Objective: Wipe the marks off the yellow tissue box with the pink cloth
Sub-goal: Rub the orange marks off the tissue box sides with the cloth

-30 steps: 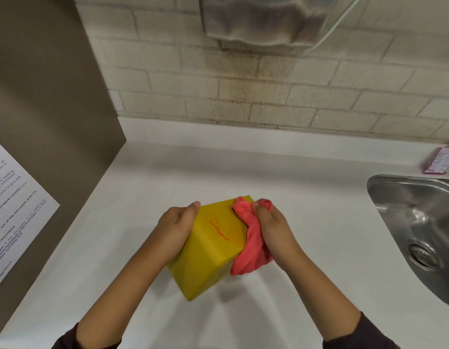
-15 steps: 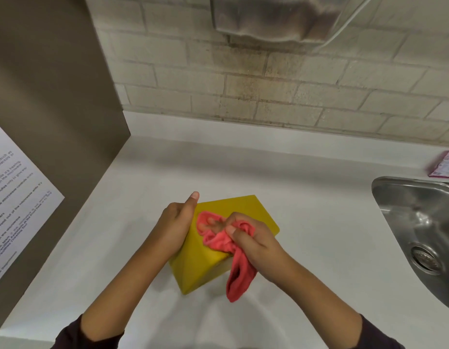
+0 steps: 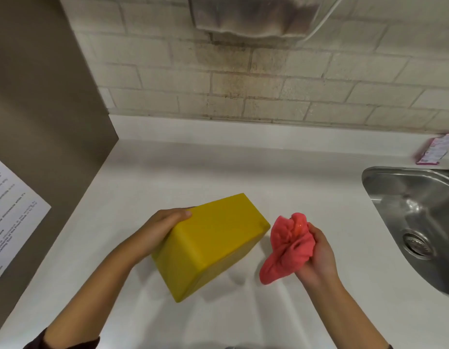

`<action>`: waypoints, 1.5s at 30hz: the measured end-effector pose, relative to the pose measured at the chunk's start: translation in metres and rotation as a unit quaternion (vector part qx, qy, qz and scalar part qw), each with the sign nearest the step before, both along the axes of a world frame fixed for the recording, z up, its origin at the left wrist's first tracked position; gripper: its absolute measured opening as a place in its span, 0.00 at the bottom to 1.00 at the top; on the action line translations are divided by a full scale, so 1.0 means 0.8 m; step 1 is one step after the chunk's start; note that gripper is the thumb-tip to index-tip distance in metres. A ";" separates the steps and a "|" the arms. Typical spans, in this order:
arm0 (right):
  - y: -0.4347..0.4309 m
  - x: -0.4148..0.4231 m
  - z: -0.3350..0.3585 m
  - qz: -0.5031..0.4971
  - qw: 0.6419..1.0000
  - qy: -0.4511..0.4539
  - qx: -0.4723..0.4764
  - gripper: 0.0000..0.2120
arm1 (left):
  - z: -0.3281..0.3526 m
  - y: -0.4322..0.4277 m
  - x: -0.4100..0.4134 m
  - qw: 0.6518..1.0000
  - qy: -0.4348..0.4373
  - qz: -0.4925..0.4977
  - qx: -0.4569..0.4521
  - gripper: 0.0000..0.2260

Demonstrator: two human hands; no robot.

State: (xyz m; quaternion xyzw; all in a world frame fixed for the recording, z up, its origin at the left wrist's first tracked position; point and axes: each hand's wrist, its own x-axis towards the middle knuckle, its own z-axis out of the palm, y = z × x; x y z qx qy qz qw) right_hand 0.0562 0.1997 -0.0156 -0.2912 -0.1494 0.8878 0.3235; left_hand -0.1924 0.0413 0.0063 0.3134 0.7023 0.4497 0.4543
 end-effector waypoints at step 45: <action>-0.026 -0.033 0.061 0.003 0.761 -0.267 0.591 0.22 | -0.019 -0.005 0.011 0.974 0.019 -0.222 0.049 0.25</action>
